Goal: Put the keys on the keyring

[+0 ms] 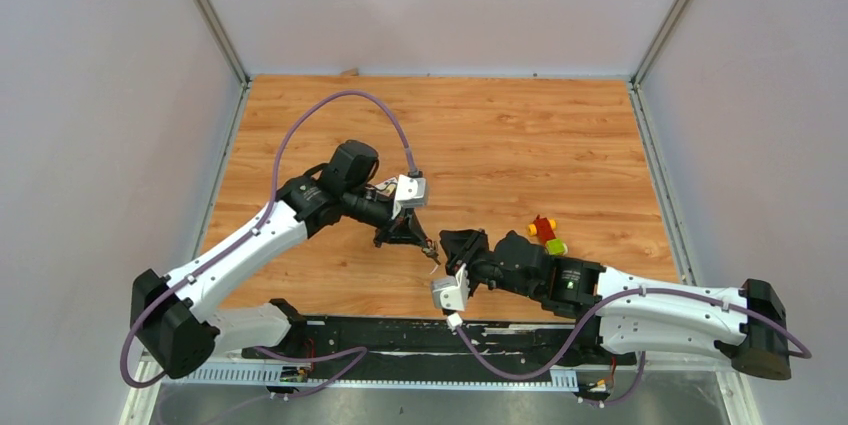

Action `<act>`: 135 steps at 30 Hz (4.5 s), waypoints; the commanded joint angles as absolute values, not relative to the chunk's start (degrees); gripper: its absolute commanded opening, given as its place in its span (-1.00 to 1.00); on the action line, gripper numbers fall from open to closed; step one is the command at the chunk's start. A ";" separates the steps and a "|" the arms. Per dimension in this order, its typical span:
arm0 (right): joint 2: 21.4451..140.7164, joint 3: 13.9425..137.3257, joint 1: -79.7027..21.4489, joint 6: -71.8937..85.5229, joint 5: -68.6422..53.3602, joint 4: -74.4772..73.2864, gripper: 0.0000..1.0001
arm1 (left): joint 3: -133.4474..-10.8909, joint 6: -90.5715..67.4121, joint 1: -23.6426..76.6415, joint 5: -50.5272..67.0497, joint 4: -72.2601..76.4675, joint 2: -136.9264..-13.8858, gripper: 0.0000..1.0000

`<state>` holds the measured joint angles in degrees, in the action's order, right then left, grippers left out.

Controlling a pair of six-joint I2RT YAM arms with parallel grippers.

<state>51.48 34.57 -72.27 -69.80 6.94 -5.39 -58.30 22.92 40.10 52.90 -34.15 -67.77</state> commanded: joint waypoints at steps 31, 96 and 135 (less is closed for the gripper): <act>37.64 38.81 -52.80 -53.45 9.19 2.13 0.13 | -73.11 26.82 51.26 -7.75 -44.19 -93.18 -1.00; 37.27 38.76 -50.71 -53.26 6.39 0.35 0.13 | -79.36 23.84 52.90 26.70 -48.15 -110.60 -0.01; 36.20 38.58 -50.71 -53.22 7.18 0.98 0.16 | -77.55 20.97 46.62 27.79 -43.35 -100.46 0.96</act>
